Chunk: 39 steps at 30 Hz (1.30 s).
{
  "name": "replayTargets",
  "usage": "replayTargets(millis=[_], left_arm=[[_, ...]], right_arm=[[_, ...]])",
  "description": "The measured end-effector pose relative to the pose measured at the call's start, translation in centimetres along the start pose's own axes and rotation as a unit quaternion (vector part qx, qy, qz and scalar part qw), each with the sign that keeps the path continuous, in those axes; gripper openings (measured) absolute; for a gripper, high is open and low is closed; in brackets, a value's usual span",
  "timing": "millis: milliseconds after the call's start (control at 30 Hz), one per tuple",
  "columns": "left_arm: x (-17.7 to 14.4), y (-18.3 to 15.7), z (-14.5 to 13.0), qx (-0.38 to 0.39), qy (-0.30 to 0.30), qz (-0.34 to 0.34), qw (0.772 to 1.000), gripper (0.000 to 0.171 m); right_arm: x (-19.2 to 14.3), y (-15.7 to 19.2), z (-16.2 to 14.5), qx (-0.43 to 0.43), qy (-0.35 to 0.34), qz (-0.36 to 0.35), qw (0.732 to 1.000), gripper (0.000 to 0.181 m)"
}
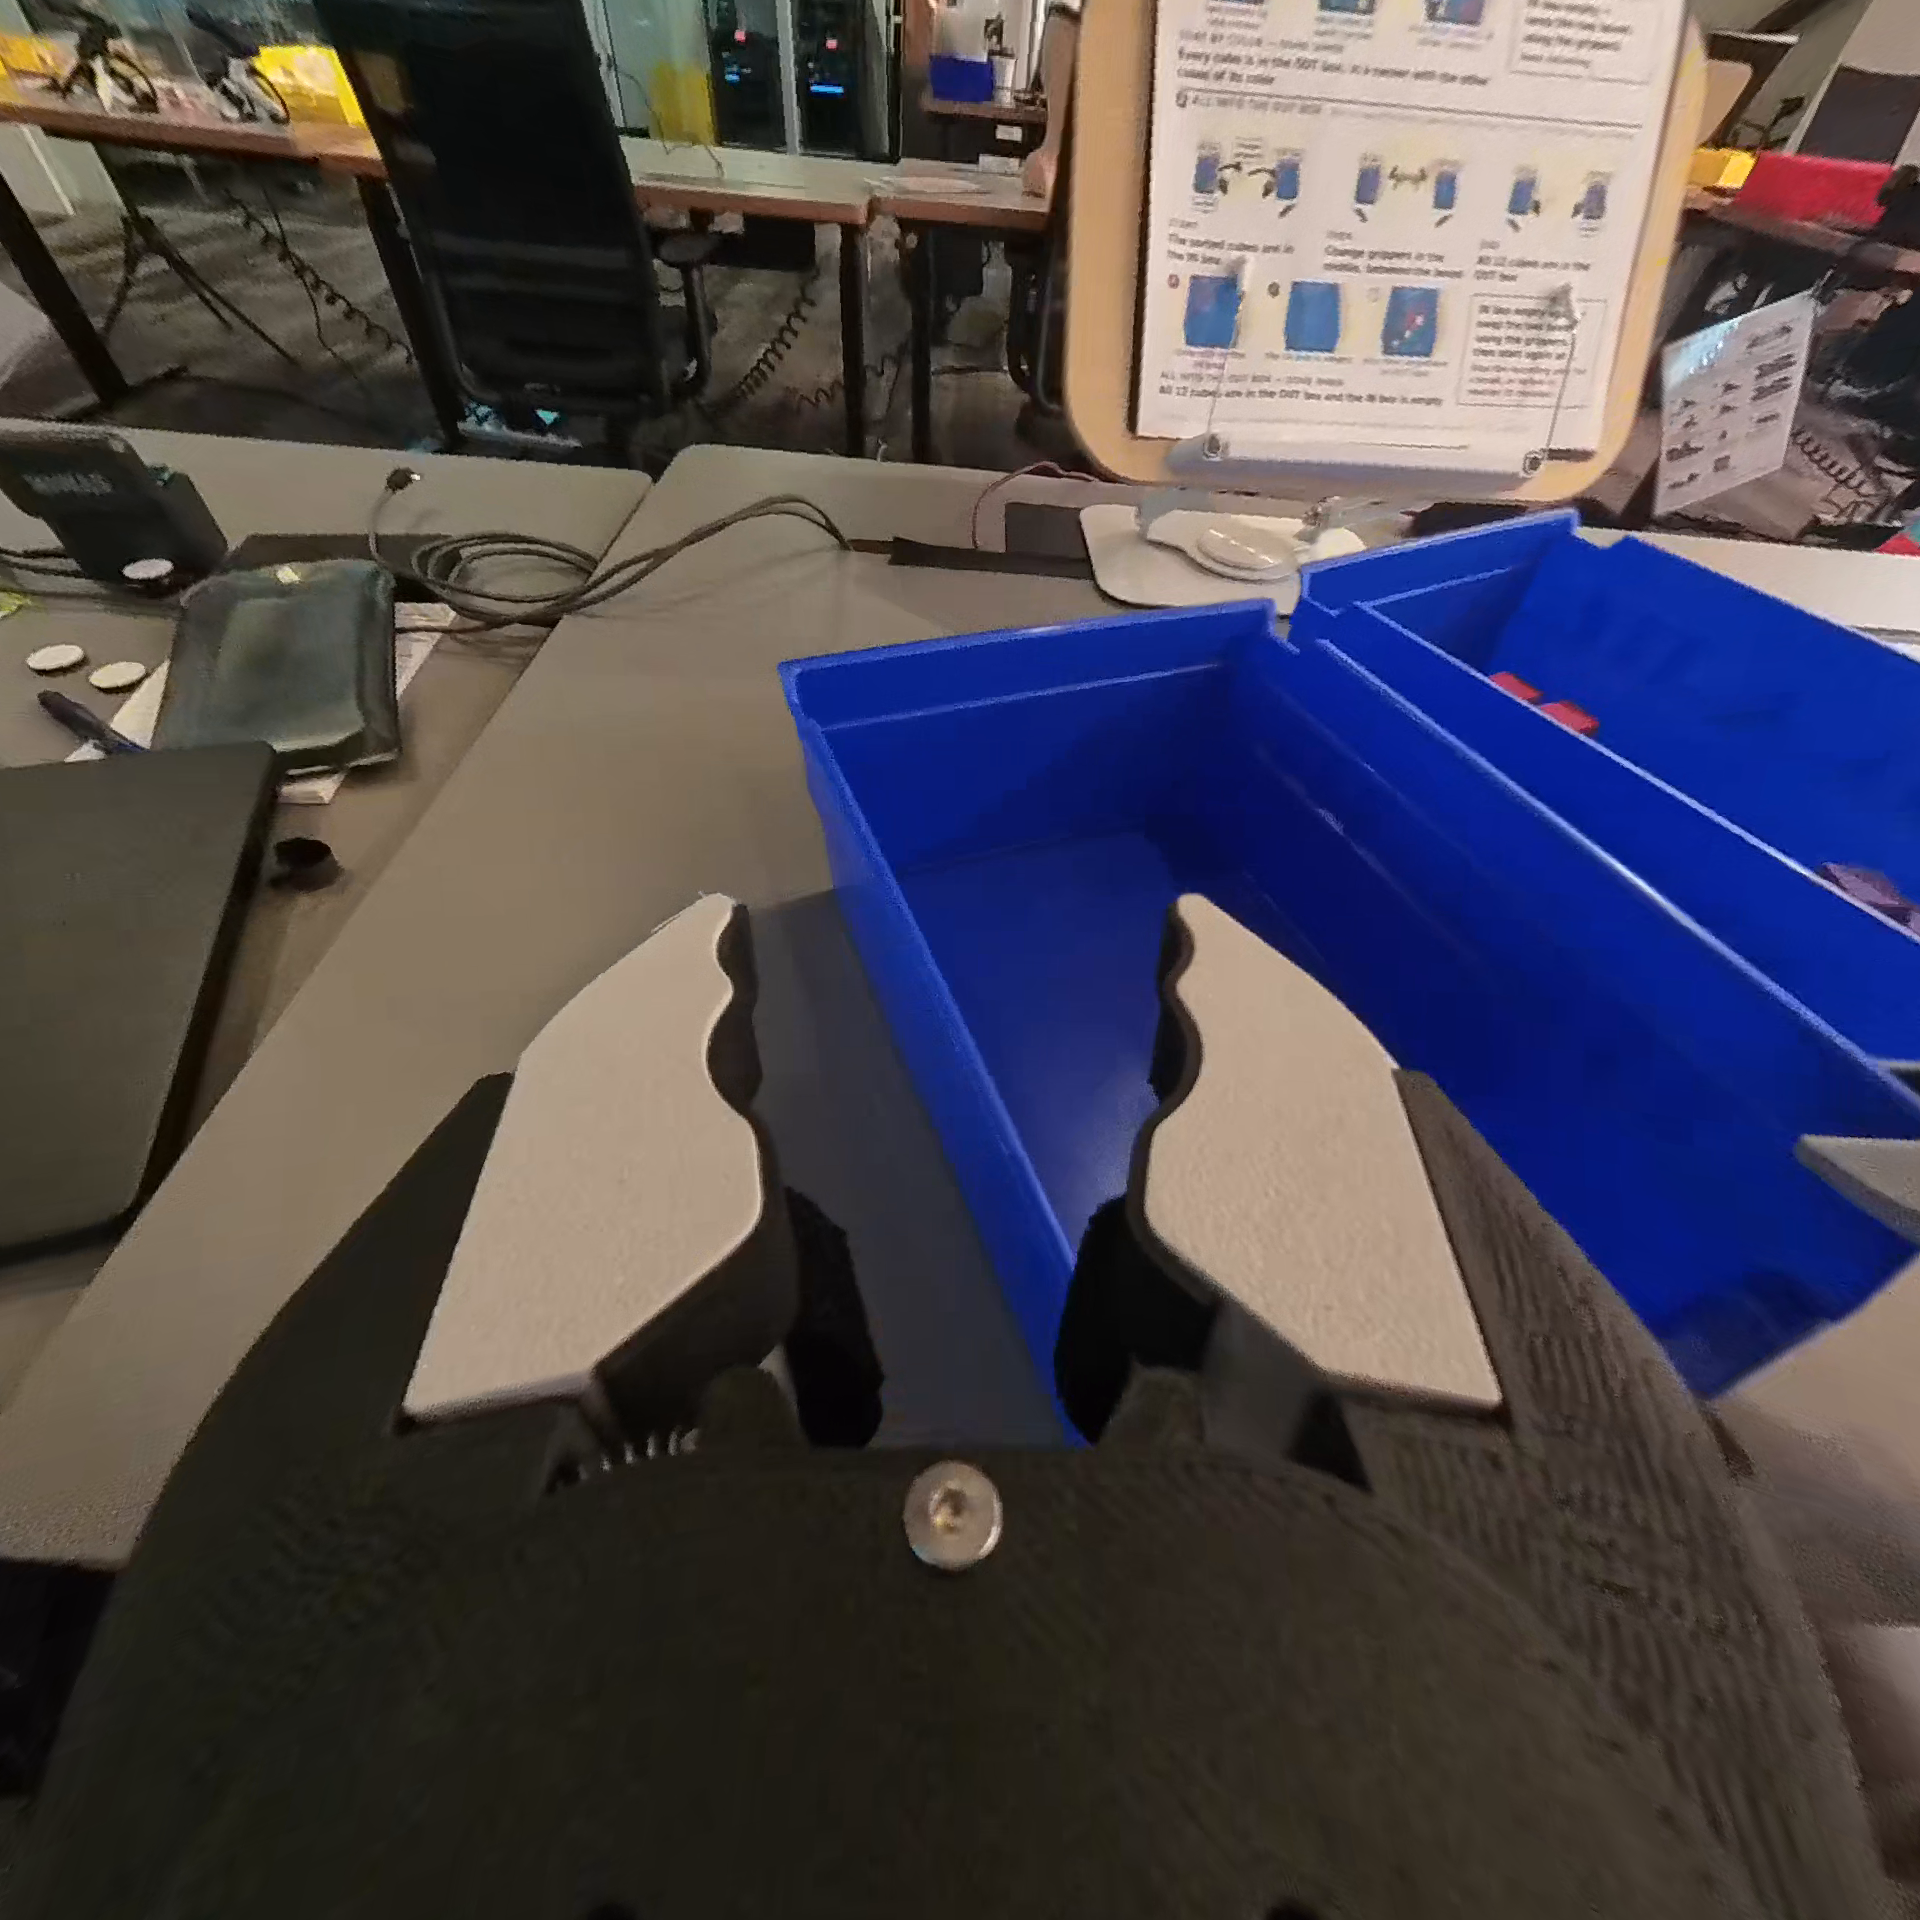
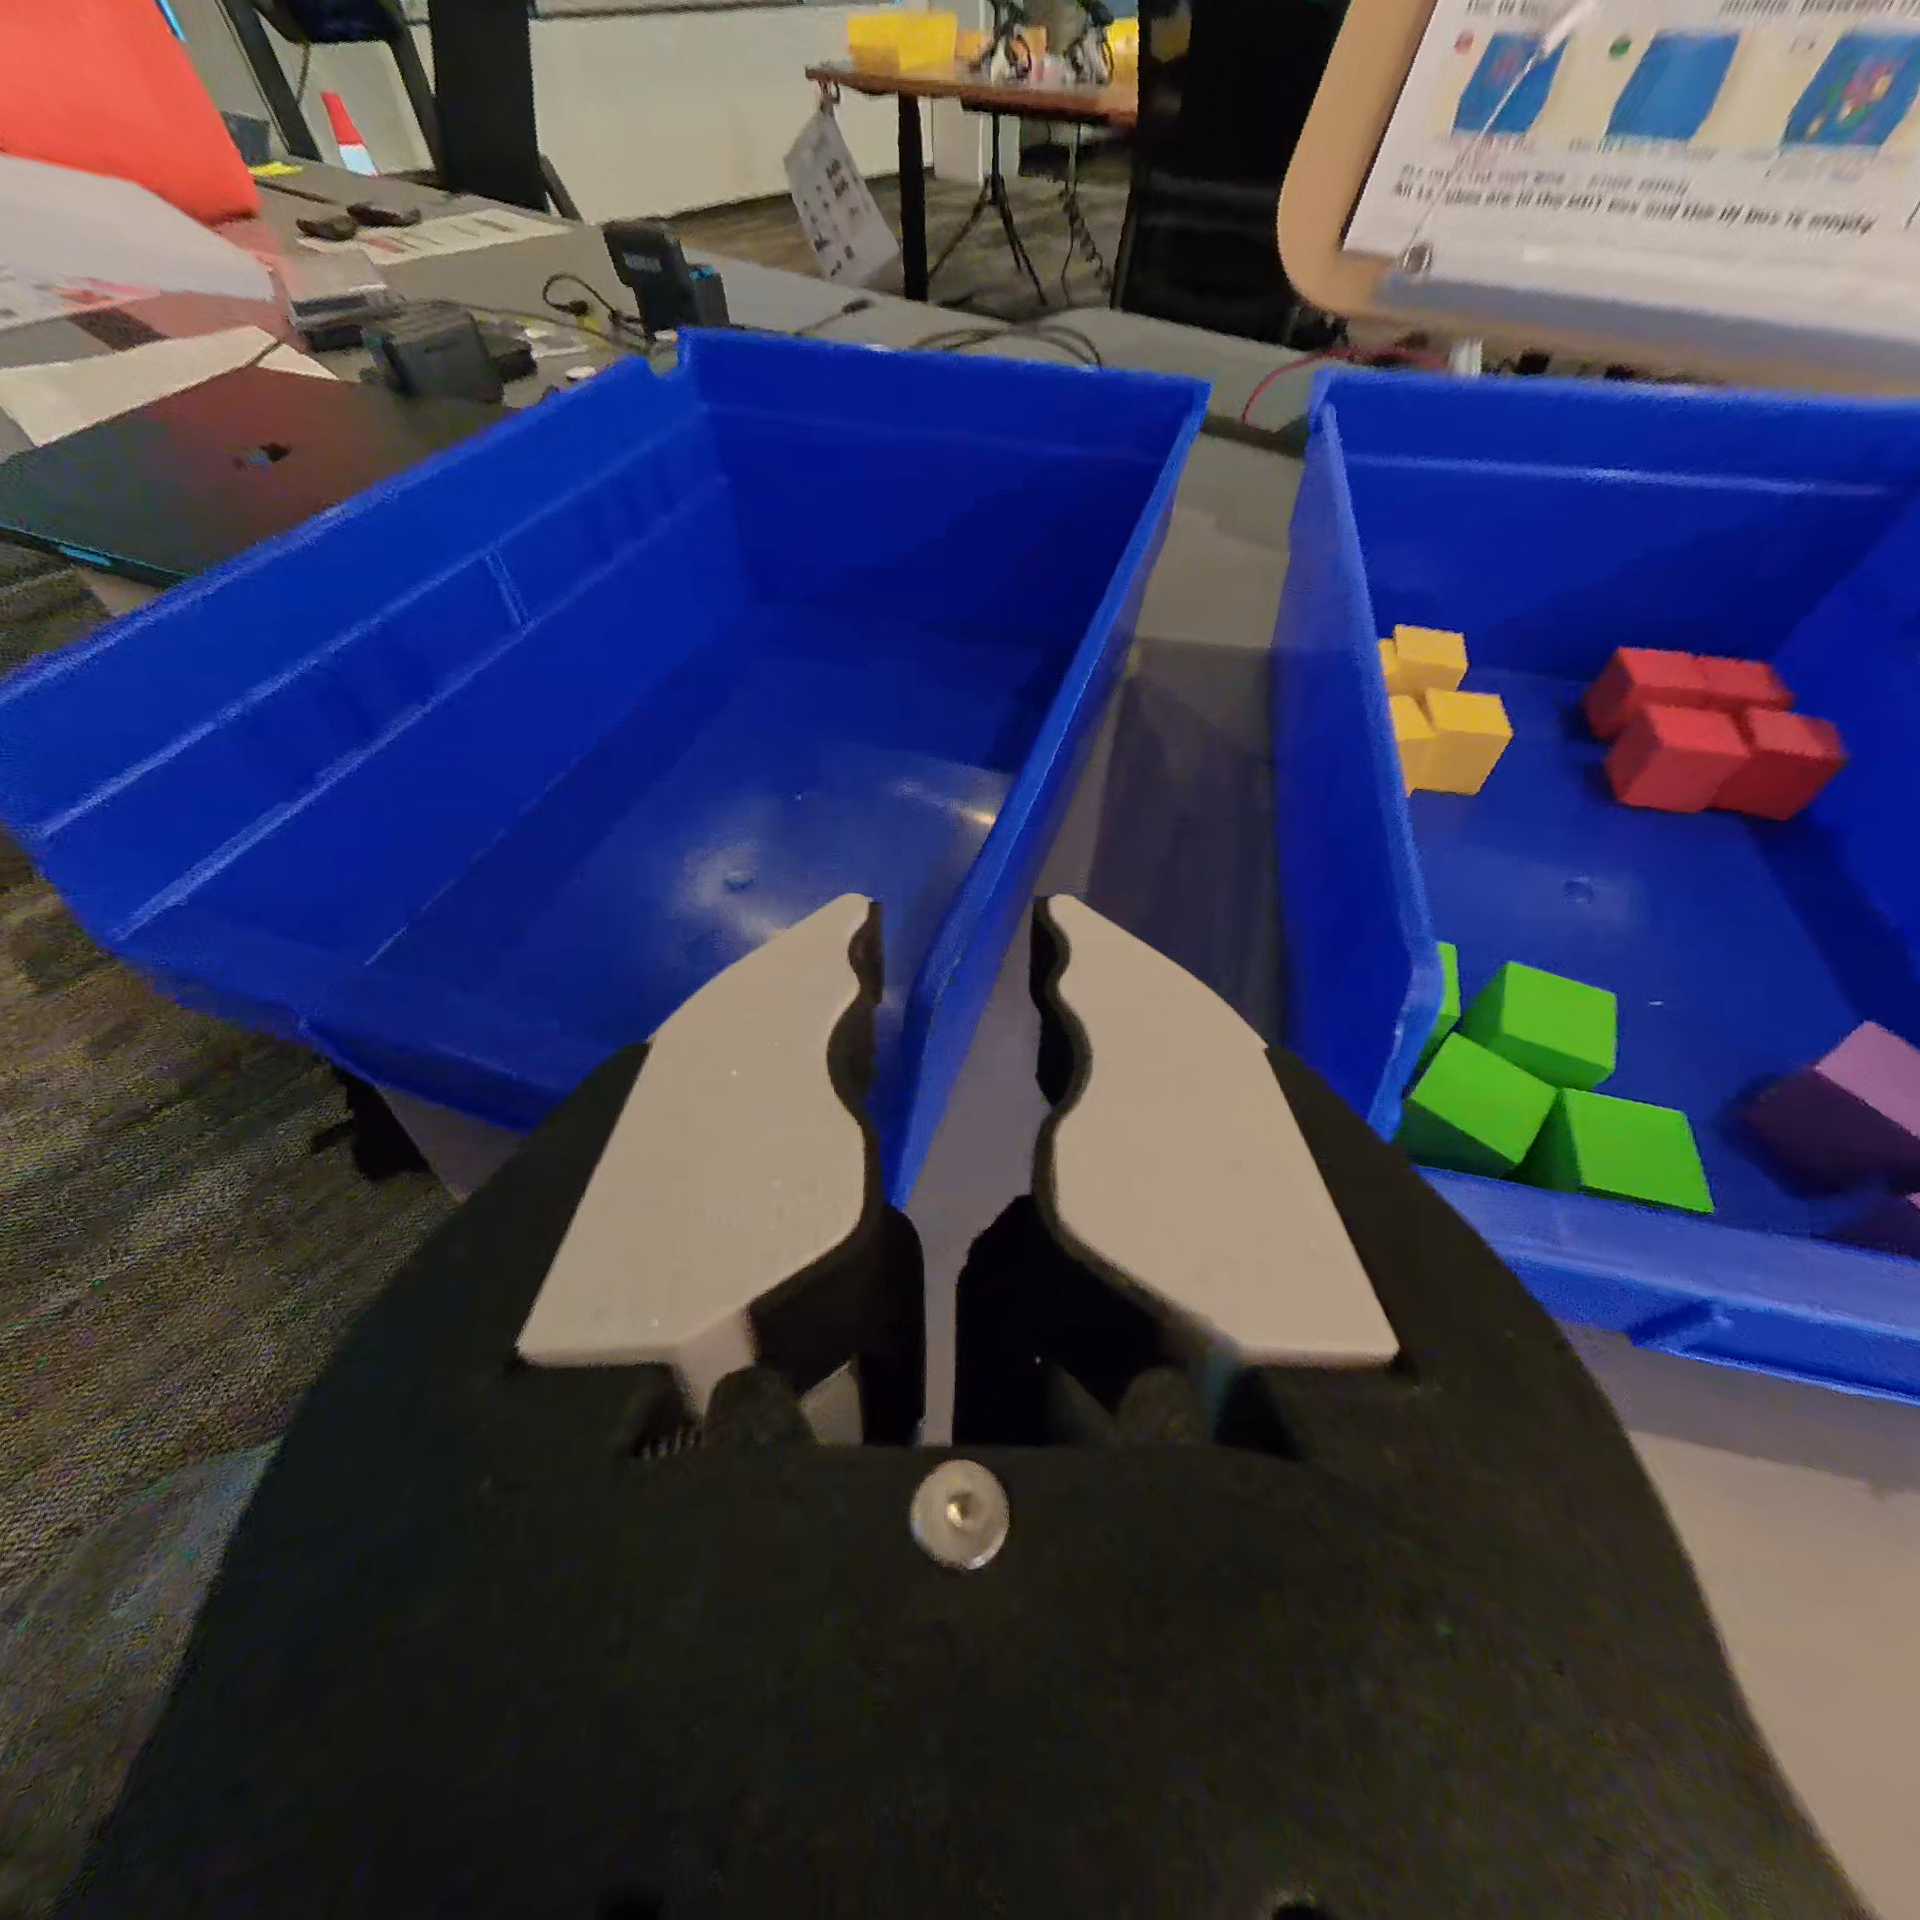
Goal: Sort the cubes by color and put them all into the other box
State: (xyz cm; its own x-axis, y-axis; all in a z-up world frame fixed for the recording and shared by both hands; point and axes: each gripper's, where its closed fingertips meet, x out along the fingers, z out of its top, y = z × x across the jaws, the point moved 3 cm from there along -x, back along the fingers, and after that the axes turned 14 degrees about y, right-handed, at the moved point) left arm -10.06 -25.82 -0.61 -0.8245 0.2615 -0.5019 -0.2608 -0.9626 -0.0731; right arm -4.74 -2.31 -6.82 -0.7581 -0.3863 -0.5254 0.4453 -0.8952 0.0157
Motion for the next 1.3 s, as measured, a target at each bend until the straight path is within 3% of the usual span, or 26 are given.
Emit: replayTargets(millis=[100, 233, 500, 633, 733, 867, 967, 1167, 1300], left_arm=[[1.1, 0.7, 0.4, 0.005, 0.003, 0.003, 1.000, 0.074], [2.0, 0.6, 1.3, 0.012, 0.000, -0.002, 1.000, 0.074], [4.1, -3.2, 5.9, 0.088, -0.010, -0.035, 0.995, 0.074], [7.1, -5.5, 8.6, 0.136, 0.014, -0.066, 0.988, 0.074], [10.5, -7.5, 10.2, 0.227, 0.052, -0.093, 0.968, 0.073], [15.2, -10.6, 11.8, 0.421, 0.070, -0.140, 0.893, 0.064], [18.1, -12.8, 11.4, 0.513, 0.093, -0.199, 0.830, 0.059], [22.7, -15.1, 8.8, 0.696, 0.137, -0.239, 0.663, 0.049], [23.8, -17.5, 7.3, 0.770, 0.125, -0.252, 0.572, 0.044]], right_arm=[[0.8, 0.1, -0.2, 0.001, 0.007, -0.001, 1.000, 0.012], [0.5, -0.3, -0.4, -0.032, 0.009, -0.043, 0.999, 0.007], [-2.6, -3.1, -2.3, -0.017, 0.023, -0.042, 0.999, 0.003], [-4.6, -3.4, -3.5, -0.042, 0.034, -0.028, 0.998, 0.004], [-6.1, -4.0, -4.4, -0.062, 0.051, -0.026, 0.996, 0.004], [-7.3, -5.5, -5.1, -0.062, 0.066, -0.007, 0.996, 0.004], [-7.8, -6.2, -5.2, -0.059, 0.076, 0.005, 0.995, 0.003], [-8.5, -6.9, -5.5, -0.066, 0.091, 0.015, 0.994, 0.004], [-8.9, -7.2, -5.8, -0.061, 0.101, 0.020, 0.993, 0.004]])
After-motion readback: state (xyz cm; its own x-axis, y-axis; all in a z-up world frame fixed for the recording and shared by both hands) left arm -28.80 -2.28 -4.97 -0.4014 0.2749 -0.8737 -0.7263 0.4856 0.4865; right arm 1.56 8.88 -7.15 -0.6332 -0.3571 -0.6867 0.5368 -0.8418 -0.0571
